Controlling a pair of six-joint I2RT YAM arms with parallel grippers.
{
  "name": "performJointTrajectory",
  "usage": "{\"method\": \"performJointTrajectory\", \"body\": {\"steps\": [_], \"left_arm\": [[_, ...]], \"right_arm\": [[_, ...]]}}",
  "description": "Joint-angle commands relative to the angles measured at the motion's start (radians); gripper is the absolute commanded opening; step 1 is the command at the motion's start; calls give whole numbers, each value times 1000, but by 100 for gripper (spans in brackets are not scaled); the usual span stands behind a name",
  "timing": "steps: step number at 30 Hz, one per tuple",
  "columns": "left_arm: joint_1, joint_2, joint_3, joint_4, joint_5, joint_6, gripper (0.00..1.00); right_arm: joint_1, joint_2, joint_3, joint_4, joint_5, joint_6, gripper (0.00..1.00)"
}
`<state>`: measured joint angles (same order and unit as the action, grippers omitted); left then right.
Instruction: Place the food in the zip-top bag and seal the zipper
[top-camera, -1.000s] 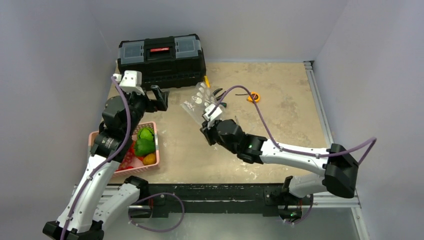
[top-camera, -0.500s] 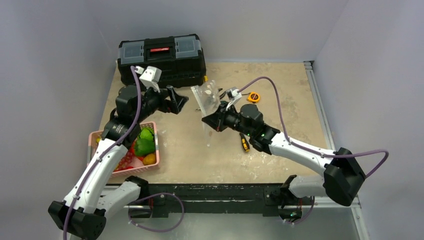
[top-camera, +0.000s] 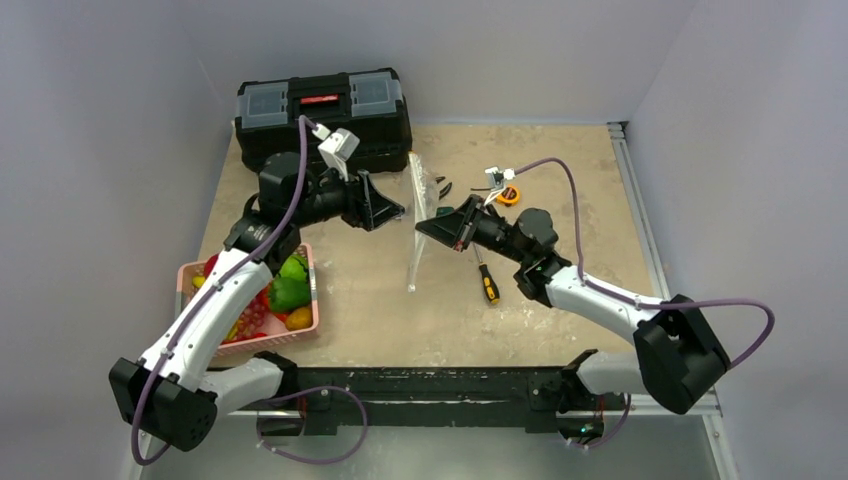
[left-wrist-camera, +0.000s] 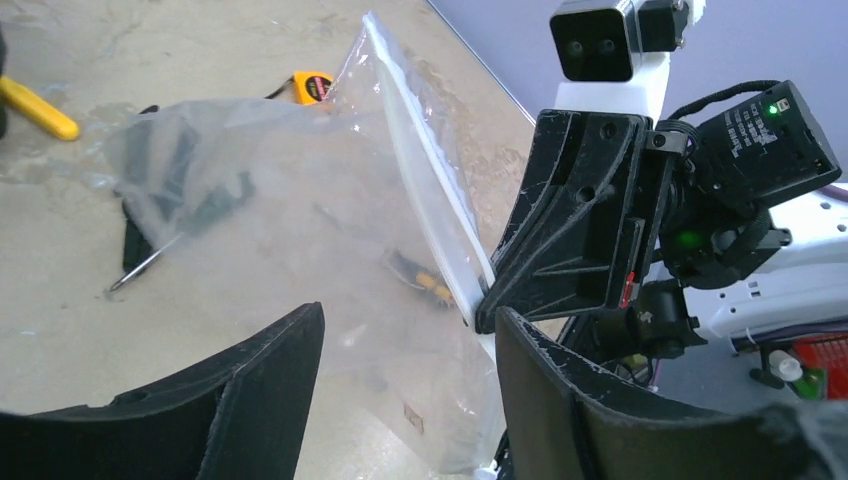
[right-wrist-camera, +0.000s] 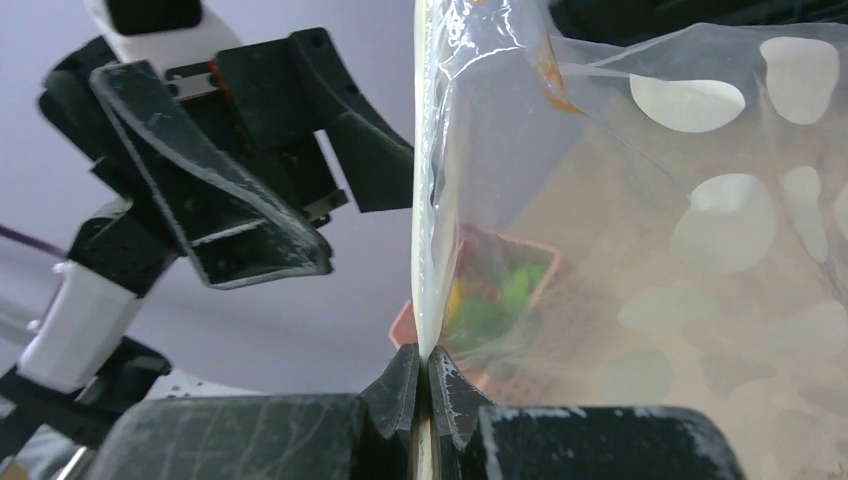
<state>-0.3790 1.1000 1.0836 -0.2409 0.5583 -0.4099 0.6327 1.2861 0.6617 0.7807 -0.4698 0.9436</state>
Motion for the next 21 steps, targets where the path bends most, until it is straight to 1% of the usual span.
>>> {"method": "performJointTrajectory", "body": {"steps": [1, 2, 4, 13, 15, 21], "left_arm": [[-27, 35, 70, -4, 81, 5, 59], [-32, 42, 78, -17, 81, 12, 56], [-39, 56, 90, -35, 87, 16, 53], [-59, 82, 93, -31, 109, 5, 50], [-62, 87, 94, -29, 113, 1, 48], [-76, 126, 103, -29, 145, -14, 36]], "right_arm": [[-12, 15, -27, 249, -96, 134, 0], [-12, 15, -26, 248, -97, 136, 0], [-13, 18, -22, 241, -102, 131, 0], [-12, 48, -31, 281, -136, 148, 0], [-12, 55, -34, 283, -136, 150, 0], [-12, 76, -41, 337, -151, 180, 0]]}}
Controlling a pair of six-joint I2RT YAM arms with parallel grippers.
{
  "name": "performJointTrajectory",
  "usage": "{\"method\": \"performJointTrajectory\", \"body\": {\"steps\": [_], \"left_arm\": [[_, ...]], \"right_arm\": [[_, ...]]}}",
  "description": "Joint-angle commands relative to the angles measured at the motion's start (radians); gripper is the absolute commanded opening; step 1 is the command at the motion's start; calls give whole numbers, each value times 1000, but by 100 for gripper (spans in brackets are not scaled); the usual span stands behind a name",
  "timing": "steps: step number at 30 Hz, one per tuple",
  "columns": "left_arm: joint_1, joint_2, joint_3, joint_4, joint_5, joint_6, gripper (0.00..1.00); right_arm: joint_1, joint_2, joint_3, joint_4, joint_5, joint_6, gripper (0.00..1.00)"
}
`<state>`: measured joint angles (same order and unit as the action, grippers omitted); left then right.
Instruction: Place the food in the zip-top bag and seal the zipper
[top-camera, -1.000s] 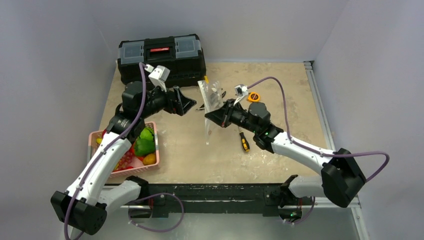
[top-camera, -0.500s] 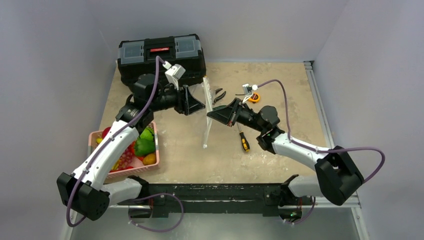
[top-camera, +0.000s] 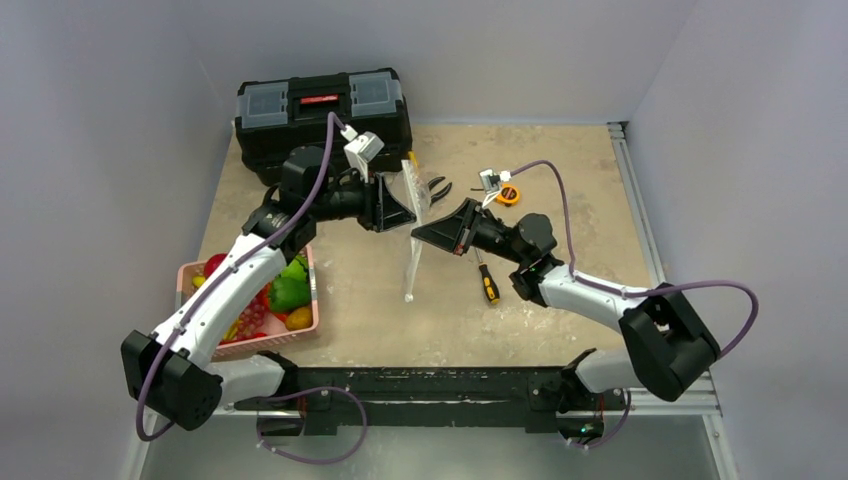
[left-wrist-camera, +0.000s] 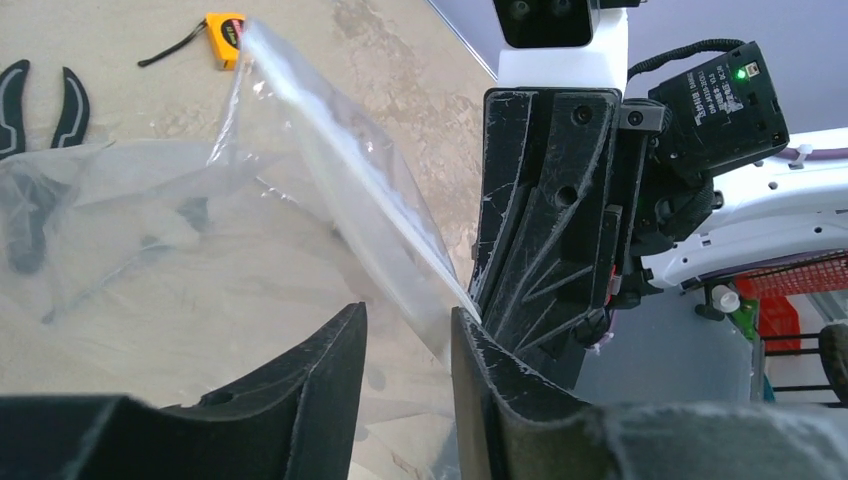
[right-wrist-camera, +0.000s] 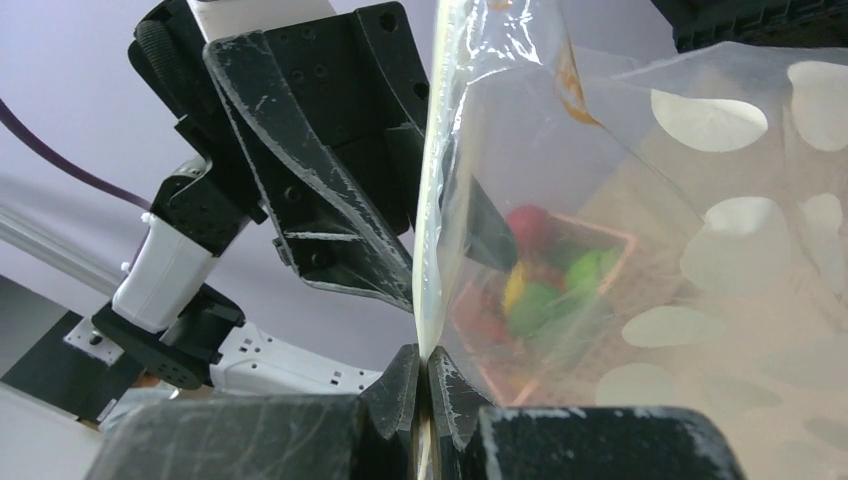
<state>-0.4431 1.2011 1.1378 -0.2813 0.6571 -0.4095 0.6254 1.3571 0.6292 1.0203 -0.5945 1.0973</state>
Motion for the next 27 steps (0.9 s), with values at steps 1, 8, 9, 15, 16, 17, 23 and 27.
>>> {"method": "performJointTrajectory", "body": {"steps": [1, 8, 9, 15, 16, 17, 23, 27], "left_arm": [[-14, 28, 49, 13, 51, -18, 34], [-26, 21, 44, 32, 62, -26, 18], [-26, 17, 38, 42, 62, -31, 13], [-29, -13, 21, 50, -20, -33, 0], [-29, -16, 20, 44, -37, -34, 0], [-31, -20, 22, 38, -52, -35, 0], [-50, -29, 27, 9, -122, -33, 0], [-70, -32, 33, -17, -168, -14, 0]], "right_arm": [[-5, 7, -8, 99, -26, 29, 0], [-4, -7, -9, 28, -22, -13, 0], [-3, -16, -2, -15, -15, -37, 0], [16, -120, 53, -364, 73, -233, 21], [19, -139, 63, -414, 94, -274, 26], [23, -160, 72, -458, 125, -298, 30], [63, -212, 147, -686, 276, -422, 43], [156, -187, 245, -830, 454, -484, 47]]}}
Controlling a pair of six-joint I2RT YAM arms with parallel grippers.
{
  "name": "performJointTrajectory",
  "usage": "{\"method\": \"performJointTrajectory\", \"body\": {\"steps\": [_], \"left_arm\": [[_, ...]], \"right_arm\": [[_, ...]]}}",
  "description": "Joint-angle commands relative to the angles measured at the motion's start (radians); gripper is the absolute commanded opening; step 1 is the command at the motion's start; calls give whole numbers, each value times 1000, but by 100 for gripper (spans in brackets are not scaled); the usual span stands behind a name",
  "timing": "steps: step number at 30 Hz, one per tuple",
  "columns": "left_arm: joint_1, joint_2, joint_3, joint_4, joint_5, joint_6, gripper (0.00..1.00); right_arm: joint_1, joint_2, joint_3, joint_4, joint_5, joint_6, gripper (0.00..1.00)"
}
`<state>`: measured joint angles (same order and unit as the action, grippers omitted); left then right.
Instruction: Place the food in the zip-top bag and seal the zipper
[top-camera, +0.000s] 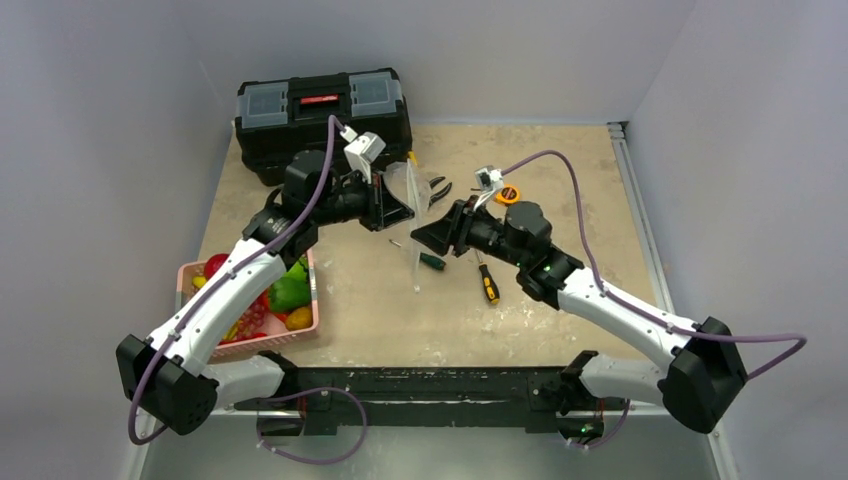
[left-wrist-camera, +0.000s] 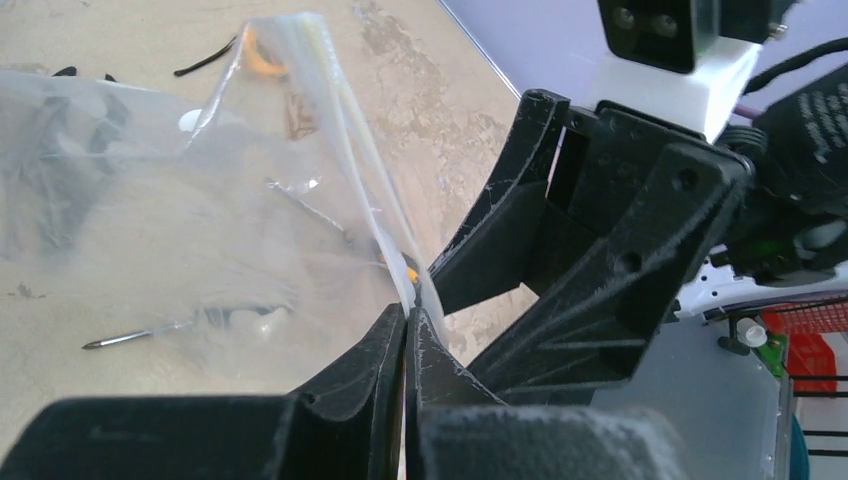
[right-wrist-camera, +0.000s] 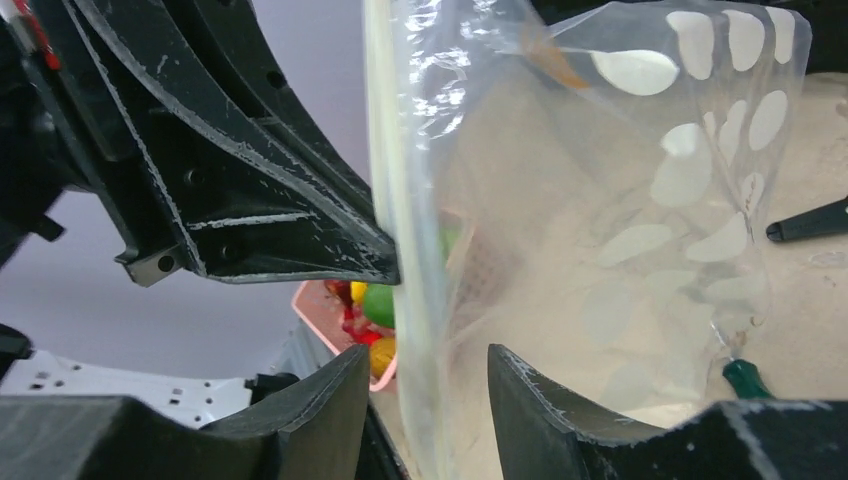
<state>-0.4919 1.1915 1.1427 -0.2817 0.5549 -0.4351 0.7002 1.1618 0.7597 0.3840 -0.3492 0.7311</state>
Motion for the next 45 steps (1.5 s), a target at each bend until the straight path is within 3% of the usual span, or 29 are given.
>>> {"method": "performJointTrajectory", "body": {"steps": [1, 6, 20, 29, 45], "left_arm": [[-25, -21, 36, -28, -73, 20, 0], [-49, -27, 48, -66, -117, 59, 0], [-76, -42, 70, -120, -181, 110, 0], [-85, -41, 67, -123, -202, 116, 0], [-93, -36, 69, -129, -219, 115, 0]], "right_arm": [[116, 21, 145, -231, 266, -134, 48], [231, 70, 255, -368, 515, -175, 47], [243, -54, 245, -417, 617, -243, 54], [257, 18, 314, -441, 643, -226, 44], [369, 130, 384, -557, 1000, -275, 33]]}}
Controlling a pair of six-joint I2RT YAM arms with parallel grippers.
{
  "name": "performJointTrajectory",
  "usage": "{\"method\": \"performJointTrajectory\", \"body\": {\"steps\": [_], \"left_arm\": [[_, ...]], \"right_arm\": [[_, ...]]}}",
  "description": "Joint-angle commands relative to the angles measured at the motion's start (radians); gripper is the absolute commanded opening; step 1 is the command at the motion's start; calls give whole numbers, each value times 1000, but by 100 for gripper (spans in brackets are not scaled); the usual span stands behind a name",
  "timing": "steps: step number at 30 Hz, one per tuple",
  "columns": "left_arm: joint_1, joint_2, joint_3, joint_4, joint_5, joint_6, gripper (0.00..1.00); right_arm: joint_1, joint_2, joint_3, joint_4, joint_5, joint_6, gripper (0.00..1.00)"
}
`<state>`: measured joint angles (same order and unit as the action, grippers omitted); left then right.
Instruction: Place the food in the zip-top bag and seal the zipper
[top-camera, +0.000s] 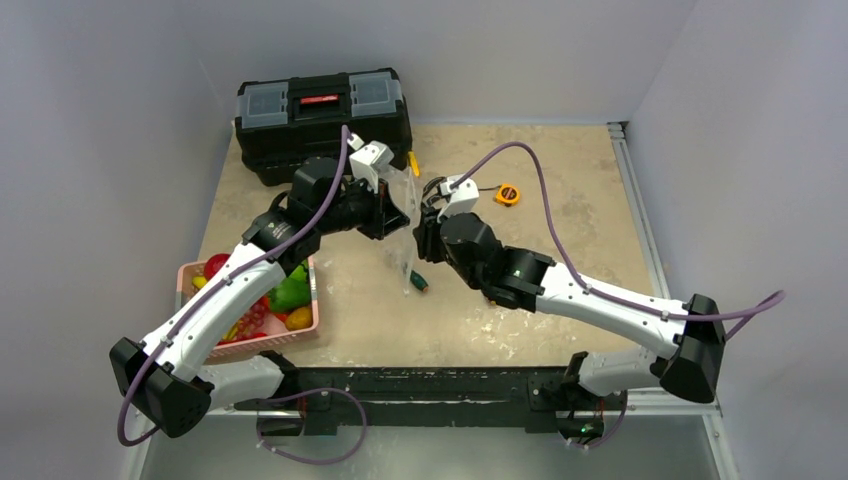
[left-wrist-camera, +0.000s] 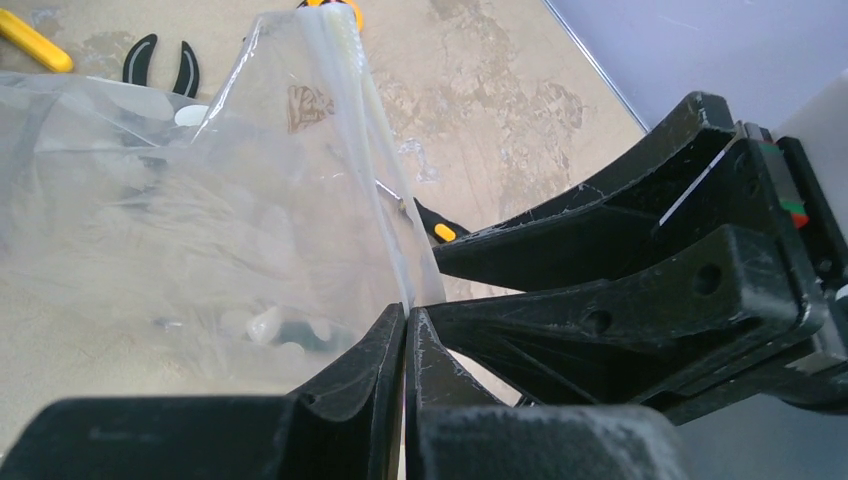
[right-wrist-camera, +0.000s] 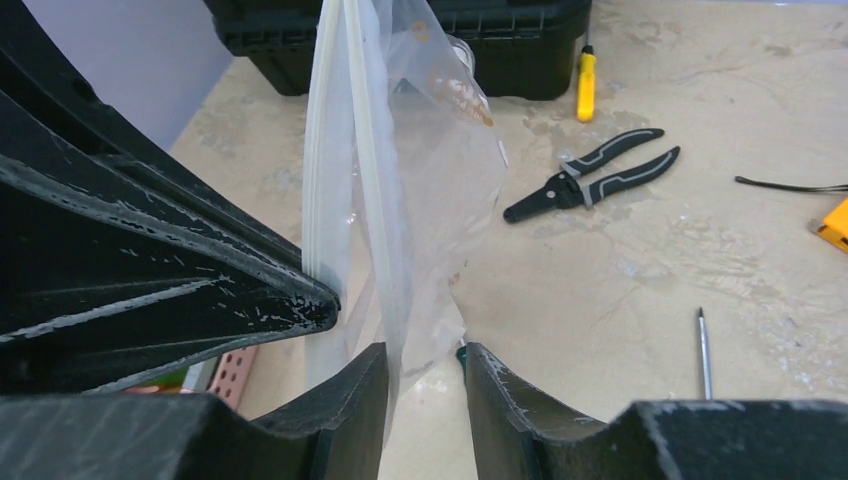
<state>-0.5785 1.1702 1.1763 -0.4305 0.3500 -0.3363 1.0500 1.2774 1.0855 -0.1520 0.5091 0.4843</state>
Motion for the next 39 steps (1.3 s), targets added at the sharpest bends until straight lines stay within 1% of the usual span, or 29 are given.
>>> {"method": "performJointTrajectory", "body": {"steps": [1, 3, 4, 7, 8, 10, 12, 13, 16, 18, 21, 24, 25, 27, 32, 36, 37, 39], "left_arm": [[-7, -15, 34, 21, -15, 16, 0], [-6, -11, 32, 23, -16, 16, 0], [-8, -9, 35, 22, -13, 16, 0], [-7, -10, 35, 22, -13, 18, 0], [-7, -10, 34, 19, -18, 19, 0], [-8, -10, 38, 14, -27, 23, 0], [-8, -13, 42, 9, -31, 23, 0], [-7, -13, 41, 8, -37, 23, 0], [-7, -1, 60, -28, -65, 32, 0], [-8, 16, 83, -62, -64, 43, 2], [-9, 30, 90, -78, -65, 50, 17], [-18, 34, 93, -82, -56, 56, 32], [-20, 35, 91, -80, -58, 58, 35], [-23, 43, 95, -88, -61, 61, 39], [-29, 69, 111, -109, -54, 63, 42], [-36, 86, 119, -117, -39, 65, 42], [-36, 88, 119, -117, -38, 66, 40], [-39, 85, 118, -119, -46, 68, 33]], "right_arm": [[20, 20, 61, -24, 154, -32, 32], [22, 32, 67, -35, 181, -25, 27], [22, 34, 66, -30, 191, -23, 22], [23, 27, 59, -19, 218, -9, 3], [22, 20, 54, -22, 234, 6, 0], [22, -3, 34, -17, 286, 50, 0], [22, -33, 2, 25, 306, 59, 0], [22, -51, -13, 53, 297, 67, 0], [25, -54, -26, 112, 203, 103, 0], [35, -25, 6, 101, 199, 110, 0], [40, 19, 55, 37, 227, 128, 0], [45, 31, 56, 57, 221, 117, 0], [47, 33, 58, 58, 219, 114, 0], [50, 35, 63, 50, 221, 115, 0], [51, 36, 63, 52, 221, 112, 0], [54, 40, 67, 52, 211, 112, 0], [54, 42, 68, 52, 209, 112, 0], [56, 43, 69, 50, 209, 111, 0]]}}
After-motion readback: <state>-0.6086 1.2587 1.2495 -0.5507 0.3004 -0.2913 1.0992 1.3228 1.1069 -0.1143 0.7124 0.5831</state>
